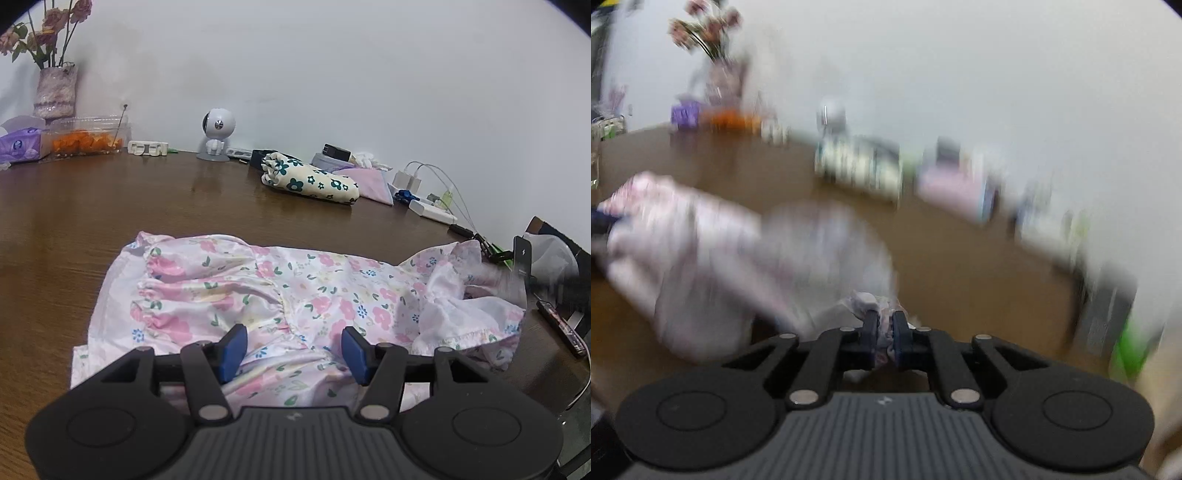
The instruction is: Fold clothes
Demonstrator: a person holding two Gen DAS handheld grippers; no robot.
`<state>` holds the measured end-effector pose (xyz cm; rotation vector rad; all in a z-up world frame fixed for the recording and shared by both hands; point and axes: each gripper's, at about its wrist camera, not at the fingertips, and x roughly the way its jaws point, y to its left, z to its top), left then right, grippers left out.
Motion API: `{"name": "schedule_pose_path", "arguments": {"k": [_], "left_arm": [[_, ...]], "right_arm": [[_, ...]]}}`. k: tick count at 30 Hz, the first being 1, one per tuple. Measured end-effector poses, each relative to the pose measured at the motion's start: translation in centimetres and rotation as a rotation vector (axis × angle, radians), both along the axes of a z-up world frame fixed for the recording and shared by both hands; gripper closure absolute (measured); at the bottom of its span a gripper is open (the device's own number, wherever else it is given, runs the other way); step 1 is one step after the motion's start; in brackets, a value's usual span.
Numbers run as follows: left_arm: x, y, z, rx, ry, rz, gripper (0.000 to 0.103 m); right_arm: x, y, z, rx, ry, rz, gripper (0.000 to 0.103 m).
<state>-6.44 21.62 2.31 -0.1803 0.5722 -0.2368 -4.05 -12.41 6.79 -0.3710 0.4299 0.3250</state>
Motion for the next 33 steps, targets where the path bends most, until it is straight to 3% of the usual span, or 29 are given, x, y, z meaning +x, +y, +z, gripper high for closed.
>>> {"name": "schedule_pose_path", "arguments": {"k": [2, 3, 7, 9, 11, 12, 13, 15, 16, 19, 21, 23, 24, 25, 26, 30, 33], "left_arm": [[0.2, 0.0, 0.0, 0.002, 0.004, 0.005, 0.047], [0.2, 0.0, 0.0, -0.003, 0.004, 0.011, 0.047], [0.0, 0.4, -0.2, -0.061, -0.006, 0.064, 0.047], [-0.3, 1.3, -0.3, -0.145, -0.002, 0.130, 0.048], [-0.8, 2.8, -0.2, -0.262, 0.010, 0.195, 0.048], [-1.2, 3.6, 0.1, -0.311, 0.006, 0.220, 0.048], [-1.6, 4.3, 0.4, -0.345, -0.008, 0.245, 0.048], [-2.3, 5.7, 1.1, -0.391, -0.042, 0.284, 0.048], [-2.5, 6.1, 1.4, -0.408, -0.055, 0.293, 0.048], [-2.3, 6.2, 2.4, -0.420, -0.080, 0.252, 0.047], [-1.9, 5.4, 2.7, -0.404, -0.086, 0.195, 0.043], [-1.0, 4.4, 2.5, -0.397, -0.075, 0.148, 0.037], [-0.8, 4.0, 2.4, -0.395, -0.070, 0.138, 0.037], [-0.7, 3.7, 2.4, -0.393, -0.068, 0.139, 0.037], [-0.6, 3.4, 2.4, -0.391, -0.067, 0.139, 0.038], [-0.9, 3.1, 2.7, -0.387, -0.080, 0.124, 0.037], [-0.5, 2.4, 2.4, -0.344, -0.059, 0.121, 0.033]], "right_arm": [[0.6, 2.4, 1.8, 0.049, -0.097, 0.136, 0.095], [1.2, 4.1, 2.4, 0.095, -0.087, 0.201, 0.095], [2.4, 10.3, 1.4, 0.306, 0.106, 0.484, 0.095], [2.9, 12.4, -0.1, 0.324, 0.163, 0.521, 0.093], [4.0, 12.6, -1.1, 0.372, 0.260, 0.526, 0.081], [4.4, 12.7, -1.6, 0.396, 0.305, 0.531, 0.068], [4.0, 11.9, -1.3, 0.421, 0.316, 0.568, 0.062], [2.6, 9.6, -0.2, 0.467, 0.231, 0.673, 0.056], [1.8, 8.3, 0.5, 0.483, 0.178, 0.687, 0.051], [1.4, 4.5, 1.4, 0.511, 0.110, 0.584, 0.051], [3.0, 3.0, 0.8, 0.505, 0.126, 0.459, 0.056], [5.6, 3.3, -0.5, 0.521, 0.204, 0.384, 0.068], [7.0, 3.7, -1.3, 0.532, 0.257, 0.360, 0.088], [8.1, 4.8, -2.0, 0.529, 0.309, 0.345, 0.098], [9.1, 5.9, -2.8, 0.524, 0.358, 0.334, 0.098], [8.8, 11.4, -4.1, 0.384, 0.398, 0.469, 0.094], [7.8, 12.2, -4.2, 0.341, 0.377, 0.482, 0.079]]}}
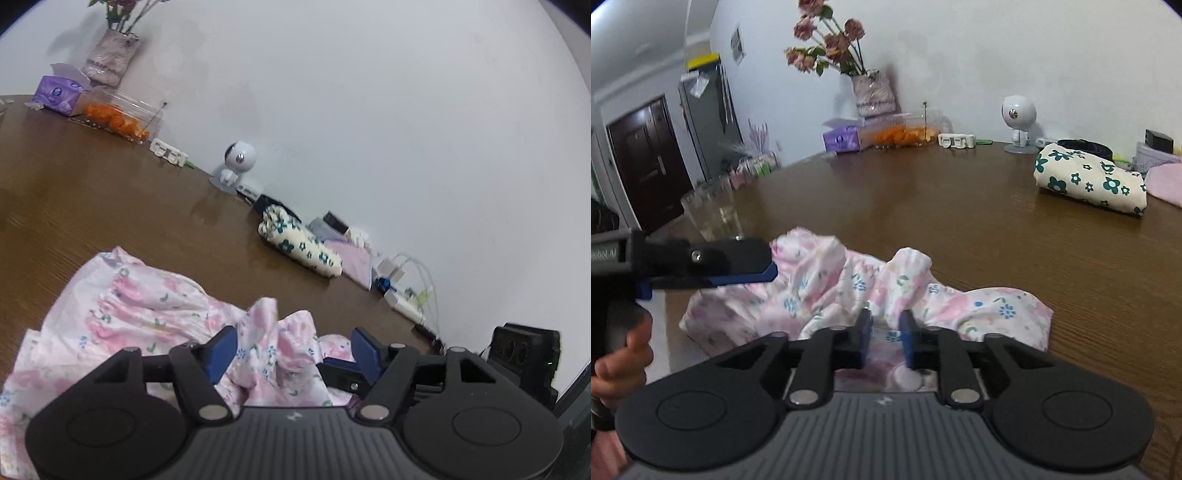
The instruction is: Fold clothes
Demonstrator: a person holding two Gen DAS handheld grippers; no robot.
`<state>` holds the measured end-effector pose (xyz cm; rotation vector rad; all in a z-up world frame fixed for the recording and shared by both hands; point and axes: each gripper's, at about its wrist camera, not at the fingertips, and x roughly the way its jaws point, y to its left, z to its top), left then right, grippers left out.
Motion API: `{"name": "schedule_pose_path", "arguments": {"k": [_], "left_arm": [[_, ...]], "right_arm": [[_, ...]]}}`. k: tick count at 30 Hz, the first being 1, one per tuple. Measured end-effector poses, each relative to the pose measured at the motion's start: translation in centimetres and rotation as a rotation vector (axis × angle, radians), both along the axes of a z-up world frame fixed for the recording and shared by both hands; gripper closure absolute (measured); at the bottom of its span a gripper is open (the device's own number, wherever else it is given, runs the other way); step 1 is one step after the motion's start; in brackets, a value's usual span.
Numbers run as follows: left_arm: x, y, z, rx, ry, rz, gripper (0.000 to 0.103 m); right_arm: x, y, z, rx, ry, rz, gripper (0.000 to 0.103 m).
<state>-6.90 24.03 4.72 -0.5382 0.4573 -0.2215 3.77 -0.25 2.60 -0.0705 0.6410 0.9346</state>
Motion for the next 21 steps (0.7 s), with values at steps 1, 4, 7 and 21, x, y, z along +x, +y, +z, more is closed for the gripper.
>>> {"name": "schedule_pose_path", "arguments": {"k": [1, 4, 7, 21], "left_arm": [[0.3, -0.3, -0.2, 0.023, 0.012, 0.004, 0.033], [1.7, -1.3, -1.0, 0.099, 0.075, 0.023, 0.050], [3.0, -1.6, -2.2, 0.173, 0.152, 0.043, 0.092], [-3.2, -0.3, 2.3, 0.368, 0.120, 0.089, 0.059]], "right_arm": [[-0.3, -0.3, 0.0, 0.011, 0.000, 0.008, 0.074], [-0.8, -3.1, 1.3, 0.058, -0.025, 0.006, 0.066], [-0.9, -5.6, 3.0, 0.043, -0.109, -0.027, 0.064], [-1.0, -0.3, -1.4, -0.289, -0.241, 0.075, 0.085]]}}
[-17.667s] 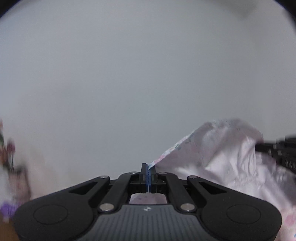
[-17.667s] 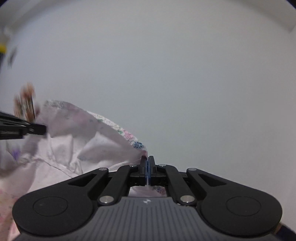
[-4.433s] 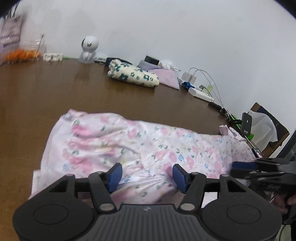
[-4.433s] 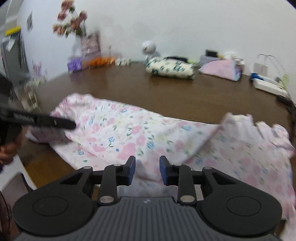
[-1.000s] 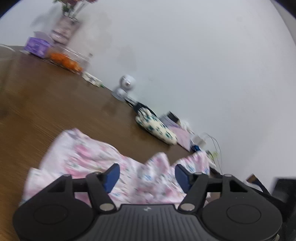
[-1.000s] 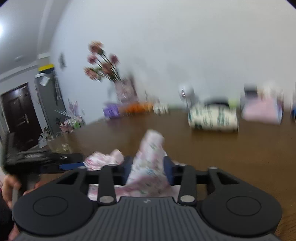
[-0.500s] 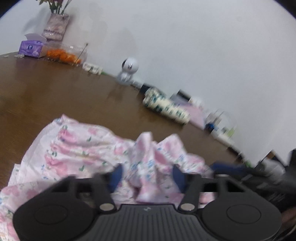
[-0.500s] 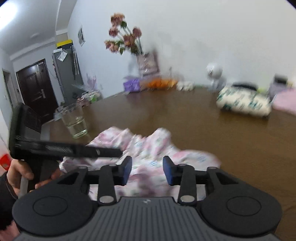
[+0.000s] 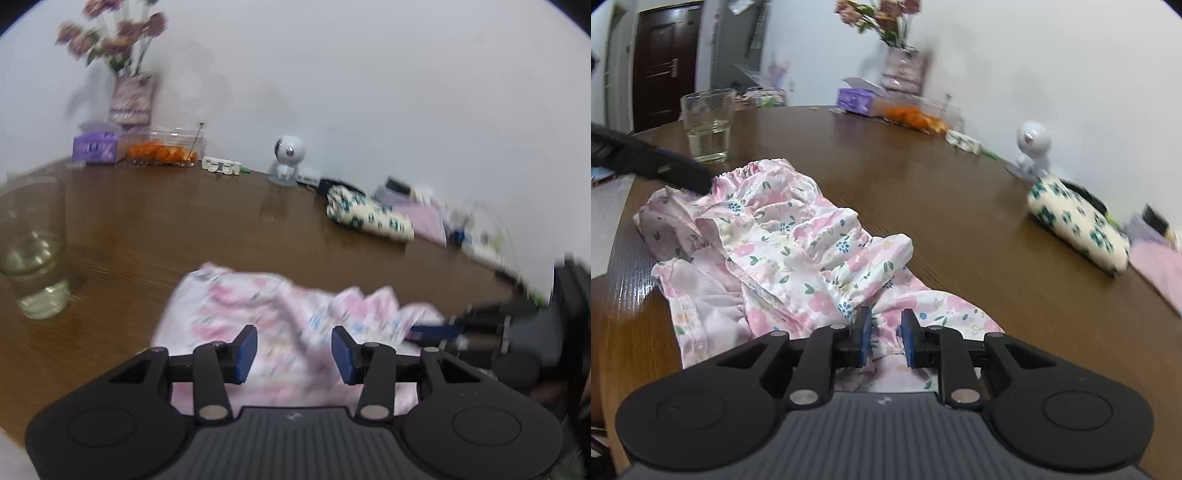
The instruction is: Fold clothes
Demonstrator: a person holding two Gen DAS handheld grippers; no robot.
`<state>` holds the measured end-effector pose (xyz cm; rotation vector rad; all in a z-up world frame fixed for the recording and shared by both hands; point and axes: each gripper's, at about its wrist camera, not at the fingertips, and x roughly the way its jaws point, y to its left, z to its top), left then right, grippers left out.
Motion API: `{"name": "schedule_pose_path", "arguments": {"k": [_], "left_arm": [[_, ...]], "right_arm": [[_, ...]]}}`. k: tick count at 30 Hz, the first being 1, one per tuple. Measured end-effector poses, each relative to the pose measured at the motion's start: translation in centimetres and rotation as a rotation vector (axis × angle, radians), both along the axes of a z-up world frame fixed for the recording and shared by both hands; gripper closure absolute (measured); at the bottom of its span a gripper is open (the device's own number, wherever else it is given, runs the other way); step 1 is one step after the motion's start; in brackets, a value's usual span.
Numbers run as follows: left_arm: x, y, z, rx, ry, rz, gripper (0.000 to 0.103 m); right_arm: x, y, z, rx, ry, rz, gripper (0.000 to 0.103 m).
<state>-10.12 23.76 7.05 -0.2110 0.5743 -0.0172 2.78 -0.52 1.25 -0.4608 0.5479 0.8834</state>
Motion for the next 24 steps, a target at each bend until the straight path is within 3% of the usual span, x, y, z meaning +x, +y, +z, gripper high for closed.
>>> {"name": "schedule_pose_path", "arguments": {"k": [4, 7, 9, 12, 13, 15, 17, 20, 21, 22, 24], "left_arm": [[-0.4, -2.0, -0.6, 0.008, 0.036, -0.042, 0.052], [0.2, -3.6, -1.5, -0.037, 0.065, -0.102, 0.052], [1.0, -5.1, -2.0, -0.041, 0.081, -0.163, 0.052], [2.6, -7.6, -2.5, -0.035, 0.087, -0.253, 0.052], [3.1, -8.3, -2.6, -0.040, 0.088, -0.284, 0.052], [4.4, -9.8, -2.9, -0.049, 0.095, -0.327, 0.052], [5.8, -11.2, -2.9, -0.043, 0.083, -0.355, 0.052], [8.2, -12.2, -2.8, -0.020, 0.064, -0.342, 0.054], [9.0, -12.4, -2.9, -0.016, 0.066, -0.335, 0.063], [10.0, -12.5, -2.9, -0.018, 0.078, -0.331, 0.074], [11.8, -12.4, -2.9, -0.039, 0.098, -0.331, 0.076]], "right_arm": [[-0.7, -2.6, 0.2, -0.029, -0.012, -0.139, 0.085], [-1.3, -5.9, 0.5, -0.069, -0.002, -0.348, 0.085], [-2.8, -8.0, 0.7, -0.132, -0.025, -0.490, 0.084], [-6.0, -9.2, 0.8, -0.236, -0.046, -0.565, 0.085], [-6.8, -9.7, 1.4, -0.216, 0.006, -0.543, 0.085], [-7.7, -11.5, 3.3, -0.064, 0.160, -0.444, 0.083], [-8.1, -13.2, 5.0, 0.064, 0.196, -0.373, 0.082], [-7.8, -14.6, 5.7, 0.096, 0.062, -0.340, 0.073], [-7.3, -14.7, 5.2, 0.103, 0.033, -0.322, 0.073], [-6.7, -14.6, 4.7, 0.107, 0.037, -0.313, 0.073], [-5.6, -14.1, 3.5, 0.116, 0.066, -0.284, 0.073]]}}
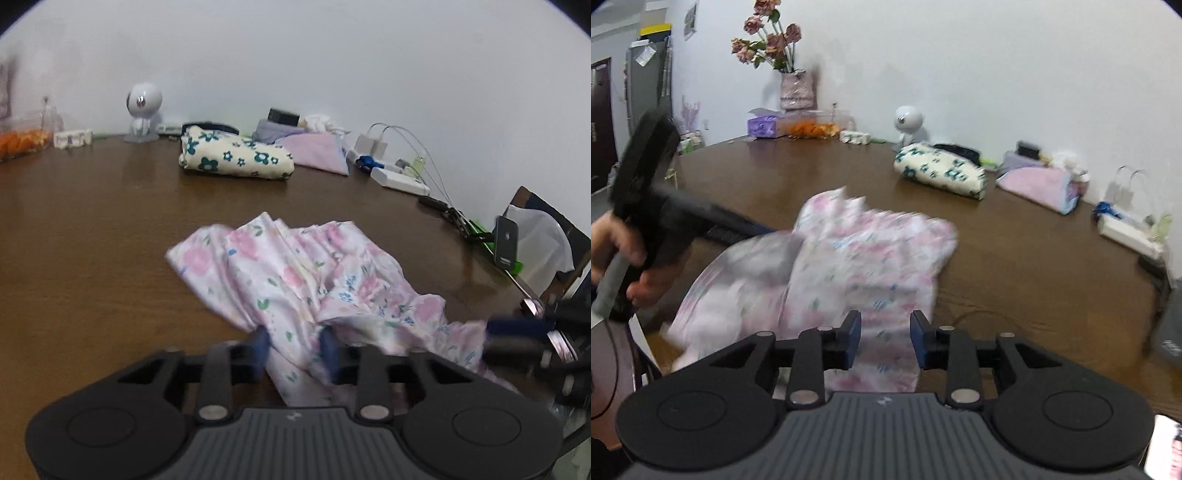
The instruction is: Fold clothes
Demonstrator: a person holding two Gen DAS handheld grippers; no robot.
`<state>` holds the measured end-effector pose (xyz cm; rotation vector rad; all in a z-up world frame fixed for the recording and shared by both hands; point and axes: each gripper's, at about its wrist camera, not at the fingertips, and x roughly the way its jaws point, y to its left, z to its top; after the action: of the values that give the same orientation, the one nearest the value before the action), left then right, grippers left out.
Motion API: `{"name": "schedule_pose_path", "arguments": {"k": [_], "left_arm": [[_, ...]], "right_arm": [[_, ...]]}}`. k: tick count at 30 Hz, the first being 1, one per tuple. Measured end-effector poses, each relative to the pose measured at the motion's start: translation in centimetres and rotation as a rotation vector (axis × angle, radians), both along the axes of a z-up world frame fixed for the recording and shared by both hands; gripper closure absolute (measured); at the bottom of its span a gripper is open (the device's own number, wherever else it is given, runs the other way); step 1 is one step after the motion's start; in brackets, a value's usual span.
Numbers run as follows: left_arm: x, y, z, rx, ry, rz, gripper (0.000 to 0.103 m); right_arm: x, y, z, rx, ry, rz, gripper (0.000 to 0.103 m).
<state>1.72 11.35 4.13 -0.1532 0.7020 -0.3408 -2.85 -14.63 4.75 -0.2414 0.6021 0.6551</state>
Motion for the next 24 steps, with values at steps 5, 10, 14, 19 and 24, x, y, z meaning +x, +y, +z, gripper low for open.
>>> {"name": "schedule_pose_path", "arguments": {"k": [5, 10, 14, 19, 24], "left_arm": [[4.5, 0.6, 0.1, -0.057, 0.062, 0.031, 0.075], [2.1, 3.7, 3.3, -0.051, -0.041, 0.105, 0.040], [-1.7, 5.2, 4.1, -0.010, -0.063, 0.095, 0.041], [-6.3, 4.3, 2.9, -0.007, -0.055, 0.006, 0.046], [-7.6, 4.2, 1.4, -0.034, -0.025, 0.083, 0.068]], "right_arm": [[1.1, 2.0, -2.2, -0.018, 0.068, 0.006, 0.074], [-0.3, -0.1, -0.3, 0.030, 0.022, -0.020, 0.071], [-0.6, 0.4, 0.6, 0.095, -0.027, 0.098, 0.054], [0.4, 4.8, -0.2, 0.076, -0.060, 0.223, 0.059], [3.0, 7.1, -1.3, 0.037, 0.002, 0.189, 0.094]]}}
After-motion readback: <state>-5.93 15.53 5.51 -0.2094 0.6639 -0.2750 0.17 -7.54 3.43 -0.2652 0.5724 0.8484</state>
